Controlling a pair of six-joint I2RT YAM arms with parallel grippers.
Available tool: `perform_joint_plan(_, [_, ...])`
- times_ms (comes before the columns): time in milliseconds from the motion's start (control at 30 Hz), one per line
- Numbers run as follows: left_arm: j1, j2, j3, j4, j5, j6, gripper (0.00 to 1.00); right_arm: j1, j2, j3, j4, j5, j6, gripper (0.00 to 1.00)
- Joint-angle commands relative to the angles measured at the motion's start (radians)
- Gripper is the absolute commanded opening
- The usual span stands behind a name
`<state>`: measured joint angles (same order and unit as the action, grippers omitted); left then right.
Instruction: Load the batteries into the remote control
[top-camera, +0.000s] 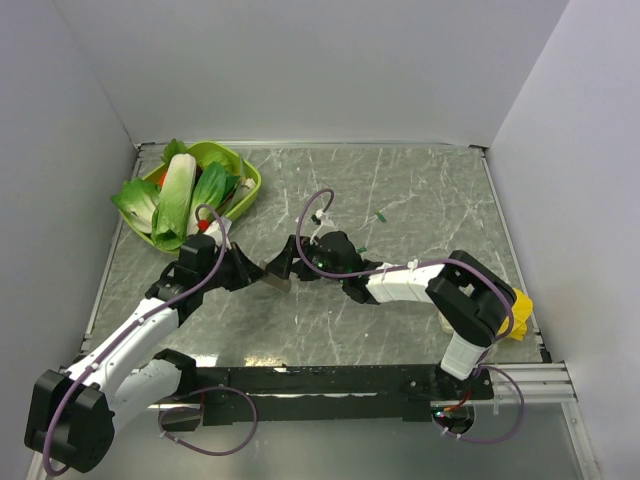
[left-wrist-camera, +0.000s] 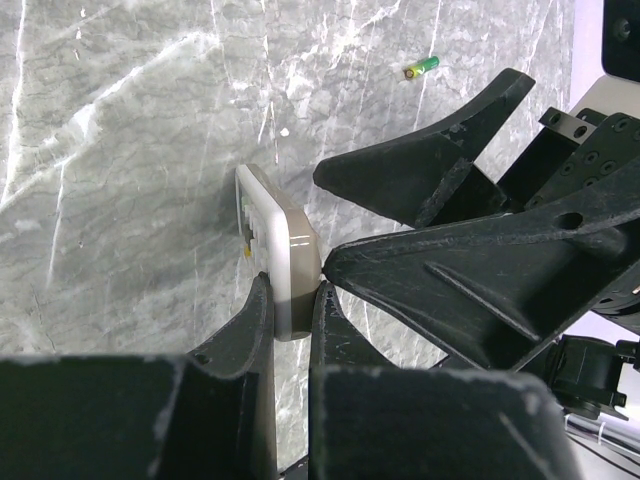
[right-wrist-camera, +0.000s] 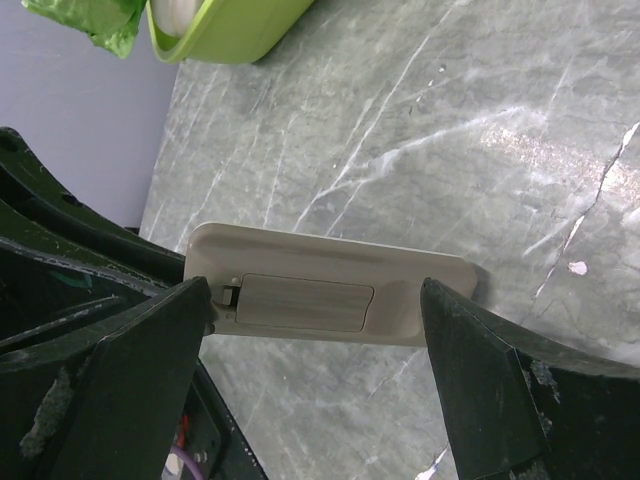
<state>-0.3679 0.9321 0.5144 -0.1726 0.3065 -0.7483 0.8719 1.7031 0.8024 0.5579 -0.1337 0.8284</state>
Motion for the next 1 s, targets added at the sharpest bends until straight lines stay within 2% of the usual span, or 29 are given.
perform_joint_plan(0, [0.003, 0.005, -0.007, -0.010, 0.003, 0.012, 0.01, 0.007, 0.024, 0.028, -0.030, -0.012, -0.011, 0.94])
perform_joint_plan(467, [0.003, 0.004, -0.007, -0.001, 0.029, 0.021, 0.01, 0.009, 0.069, 0.081, -0.180, 0.009, -0.043, 0.92])
perform_joint_plan(767, [0.003, 0.001, 0.012, -0.019, 0.026, 0.052, 0.01, 0.033, 0.098, 0.260, -0.548, 0.132, -0.173, 0.91])
perform_joint_plan(967, [0.003, -0.003, 0.035, -0.064, -0.012, 0.073, 0.01, 0.032, 0.128, 0.297, -0.642, 0.160, -0.201, 0.91])
